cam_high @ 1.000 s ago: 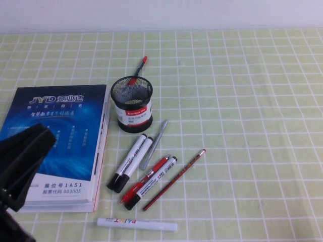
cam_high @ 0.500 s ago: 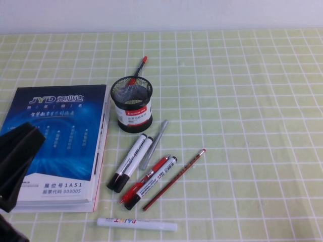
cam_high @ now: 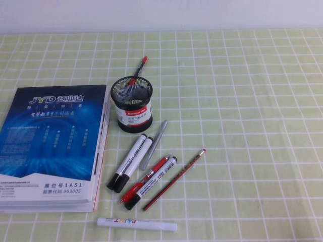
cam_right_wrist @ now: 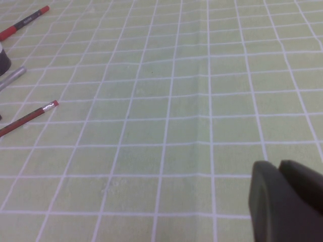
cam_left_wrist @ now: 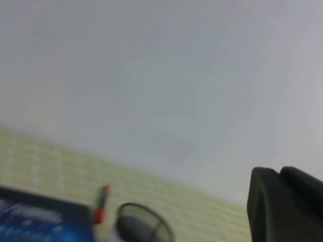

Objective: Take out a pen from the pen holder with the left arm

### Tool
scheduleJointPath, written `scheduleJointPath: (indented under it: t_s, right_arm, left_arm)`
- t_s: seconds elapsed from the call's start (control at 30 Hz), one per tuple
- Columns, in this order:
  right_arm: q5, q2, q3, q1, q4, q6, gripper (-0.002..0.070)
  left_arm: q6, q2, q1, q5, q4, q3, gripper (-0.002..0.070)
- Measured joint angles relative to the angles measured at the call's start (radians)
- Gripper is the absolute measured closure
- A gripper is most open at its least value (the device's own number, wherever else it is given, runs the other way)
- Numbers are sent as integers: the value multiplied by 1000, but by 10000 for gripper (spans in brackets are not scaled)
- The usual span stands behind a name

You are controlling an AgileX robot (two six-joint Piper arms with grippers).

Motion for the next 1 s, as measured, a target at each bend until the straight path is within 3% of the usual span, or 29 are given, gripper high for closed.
scheduleJointPath:
  t_s: [0.07,0.2,0.4,0.53,0.77,1.0]
  right_arm:
    - [0,0,0,0,0,0,691]
    - [0,0,0,0,0,0,691]
    - [0,0,0,0,0,0,691]
    - [0,0,0,0,0,0,691]
    - [0,0,0,0,0,0,692]
    - [0,0,0,0,0,0,692]
  left_arm:
    - [123,0,0,144,-139,0,675]
    - [515,-12,0,397,-350,6,675]
    - [976,-96,0,454,-435,61,675]
    - [1043,-155,23,427,-503,167,675]
    - [1131,-262,153,351,-694,370,675]
    - [1291,-315,272,373,-813,390,675]
